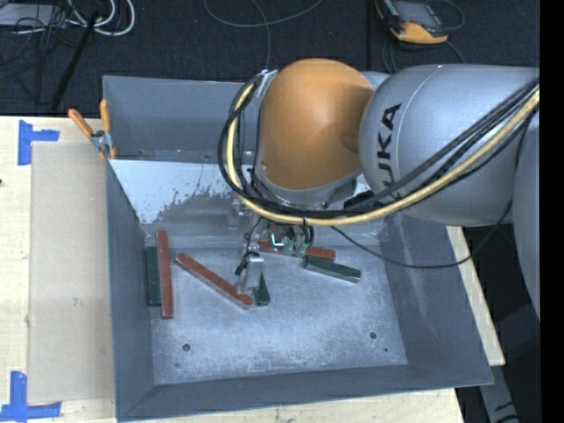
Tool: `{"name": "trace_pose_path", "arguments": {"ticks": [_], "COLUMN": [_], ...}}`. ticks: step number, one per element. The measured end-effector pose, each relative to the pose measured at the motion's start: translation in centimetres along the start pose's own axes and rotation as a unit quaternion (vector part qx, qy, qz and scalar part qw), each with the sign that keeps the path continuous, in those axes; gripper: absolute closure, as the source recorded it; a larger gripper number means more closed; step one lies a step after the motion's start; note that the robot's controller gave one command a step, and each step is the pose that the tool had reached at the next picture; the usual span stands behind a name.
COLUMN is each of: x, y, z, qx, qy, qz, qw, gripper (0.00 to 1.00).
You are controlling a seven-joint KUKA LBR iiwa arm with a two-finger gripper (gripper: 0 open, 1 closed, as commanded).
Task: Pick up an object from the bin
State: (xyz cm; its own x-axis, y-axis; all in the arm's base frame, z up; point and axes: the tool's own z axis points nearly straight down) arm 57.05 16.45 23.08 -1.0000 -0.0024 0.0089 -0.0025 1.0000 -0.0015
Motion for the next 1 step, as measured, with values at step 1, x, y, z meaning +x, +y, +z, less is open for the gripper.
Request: {"name": "trace_pose_path", "arguments": {"ticks": [1], "x": [-1.08], "y": [-2.91], "z": [12.69], "qx": [0.000], "qy": [0.0003], "qz": [-0.044], "qw": [0.9990], "gripper": [0.00]}}
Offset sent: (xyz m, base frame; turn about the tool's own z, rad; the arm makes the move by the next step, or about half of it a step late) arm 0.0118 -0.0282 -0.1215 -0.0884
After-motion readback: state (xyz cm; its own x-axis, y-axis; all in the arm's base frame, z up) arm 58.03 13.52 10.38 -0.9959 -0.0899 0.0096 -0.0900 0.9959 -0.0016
